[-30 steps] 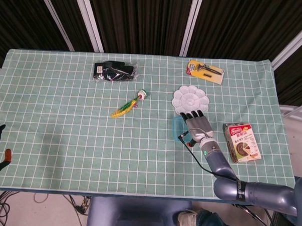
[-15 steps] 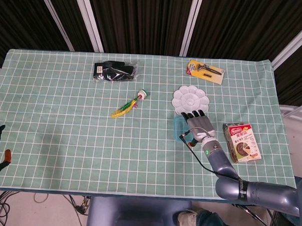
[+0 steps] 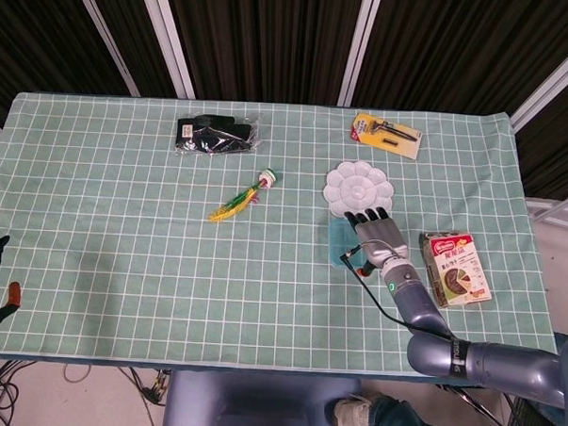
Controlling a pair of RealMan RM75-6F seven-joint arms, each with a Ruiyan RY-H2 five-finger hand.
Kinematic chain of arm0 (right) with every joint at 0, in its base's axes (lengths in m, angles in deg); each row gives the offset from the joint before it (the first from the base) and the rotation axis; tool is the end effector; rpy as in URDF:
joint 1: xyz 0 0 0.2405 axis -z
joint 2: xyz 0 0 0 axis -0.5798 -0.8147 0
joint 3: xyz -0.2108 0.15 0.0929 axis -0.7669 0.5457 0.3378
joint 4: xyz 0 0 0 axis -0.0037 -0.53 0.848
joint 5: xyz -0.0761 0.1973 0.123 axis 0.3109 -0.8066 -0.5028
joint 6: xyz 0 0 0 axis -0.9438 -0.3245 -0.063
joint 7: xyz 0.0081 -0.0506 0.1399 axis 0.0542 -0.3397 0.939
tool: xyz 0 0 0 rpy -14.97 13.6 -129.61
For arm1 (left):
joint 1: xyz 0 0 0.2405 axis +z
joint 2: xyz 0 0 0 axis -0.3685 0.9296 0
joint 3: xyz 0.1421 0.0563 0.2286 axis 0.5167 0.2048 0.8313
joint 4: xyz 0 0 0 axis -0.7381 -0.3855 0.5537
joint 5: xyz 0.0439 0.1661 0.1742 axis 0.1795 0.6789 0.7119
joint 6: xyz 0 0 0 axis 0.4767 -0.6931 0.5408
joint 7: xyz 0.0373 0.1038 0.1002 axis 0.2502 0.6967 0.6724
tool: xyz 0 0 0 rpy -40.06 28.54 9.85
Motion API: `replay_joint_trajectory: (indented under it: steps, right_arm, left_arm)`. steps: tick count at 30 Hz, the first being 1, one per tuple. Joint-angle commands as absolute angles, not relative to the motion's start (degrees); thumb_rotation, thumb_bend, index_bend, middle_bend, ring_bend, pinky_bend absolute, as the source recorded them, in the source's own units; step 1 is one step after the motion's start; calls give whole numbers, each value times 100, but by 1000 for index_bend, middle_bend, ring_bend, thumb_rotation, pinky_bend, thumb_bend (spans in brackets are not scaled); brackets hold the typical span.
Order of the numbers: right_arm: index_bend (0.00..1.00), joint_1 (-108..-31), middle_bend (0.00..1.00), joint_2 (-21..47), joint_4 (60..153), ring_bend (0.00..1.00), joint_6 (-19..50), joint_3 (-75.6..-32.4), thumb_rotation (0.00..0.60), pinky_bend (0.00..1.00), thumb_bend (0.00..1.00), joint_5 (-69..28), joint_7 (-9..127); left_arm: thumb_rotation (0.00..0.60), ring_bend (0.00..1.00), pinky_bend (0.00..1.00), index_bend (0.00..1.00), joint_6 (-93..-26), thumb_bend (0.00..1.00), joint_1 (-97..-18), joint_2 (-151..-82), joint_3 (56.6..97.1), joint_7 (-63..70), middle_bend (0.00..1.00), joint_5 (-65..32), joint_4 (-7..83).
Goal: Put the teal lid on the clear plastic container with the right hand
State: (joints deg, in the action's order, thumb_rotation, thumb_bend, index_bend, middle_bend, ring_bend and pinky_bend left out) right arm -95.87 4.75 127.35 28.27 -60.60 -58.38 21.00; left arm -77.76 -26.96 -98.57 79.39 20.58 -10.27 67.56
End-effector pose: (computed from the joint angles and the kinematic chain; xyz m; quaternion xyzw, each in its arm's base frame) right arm -0.1484 -0.4045 -0.0001 0.7533 -0.4133 0.2078 0.4674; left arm -0.3412 0.1948 0.1266 -0.5373 -0.4362 -0.2833 0.6639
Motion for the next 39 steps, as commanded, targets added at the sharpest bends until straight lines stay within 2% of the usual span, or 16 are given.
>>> replay_joint_trajectory:
  steps: [1,27,39]
  right_arm:
    - [0,-9585,426,471,12733,88,2826,-6062,600,0,238,-5843,2104]
    - [0,-9584,425,516,12709,69,2820,-6138,600,0,239,-5894,2062]
    - [0,-9617,231,447,12781,4,2787,-6128,600,0,239,-6048,2014]
  left_arm:
    - [600,0,0,62,-7778,525,-2697,-9857,7940,2056,0,-1022,6756]
    - [600,0,0,62,-7778,526,-2701,-9859,7952,2057,0,-1023,6742]
    - [600,0,0,62,-7775,525,-2702,-9859,7957,2057,0,-1027,6742]
